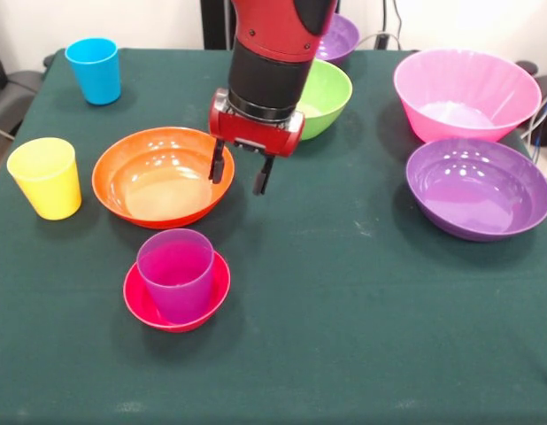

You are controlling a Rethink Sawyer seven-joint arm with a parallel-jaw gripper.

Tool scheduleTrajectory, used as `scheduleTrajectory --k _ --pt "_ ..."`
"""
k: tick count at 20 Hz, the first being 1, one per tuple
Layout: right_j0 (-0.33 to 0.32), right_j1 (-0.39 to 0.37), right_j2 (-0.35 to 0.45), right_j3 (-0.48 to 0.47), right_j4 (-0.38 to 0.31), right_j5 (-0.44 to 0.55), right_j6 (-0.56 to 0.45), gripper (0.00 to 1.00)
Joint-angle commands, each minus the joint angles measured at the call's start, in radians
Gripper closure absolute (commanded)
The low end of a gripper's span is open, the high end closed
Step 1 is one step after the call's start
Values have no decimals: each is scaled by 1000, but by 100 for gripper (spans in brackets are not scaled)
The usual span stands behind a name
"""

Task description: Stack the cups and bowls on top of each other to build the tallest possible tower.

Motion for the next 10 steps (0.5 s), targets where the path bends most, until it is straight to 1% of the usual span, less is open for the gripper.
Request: scheduleTrajectory --k 1,5,8,10 --pt "-11 -54 59 62 16 44 89 0" --pt "-18 -140 67 106 31 106 67 0" --pt "-2 -177 59 119 41 110 88 0" --pt "3 -202 59 119 54 157 84 0"
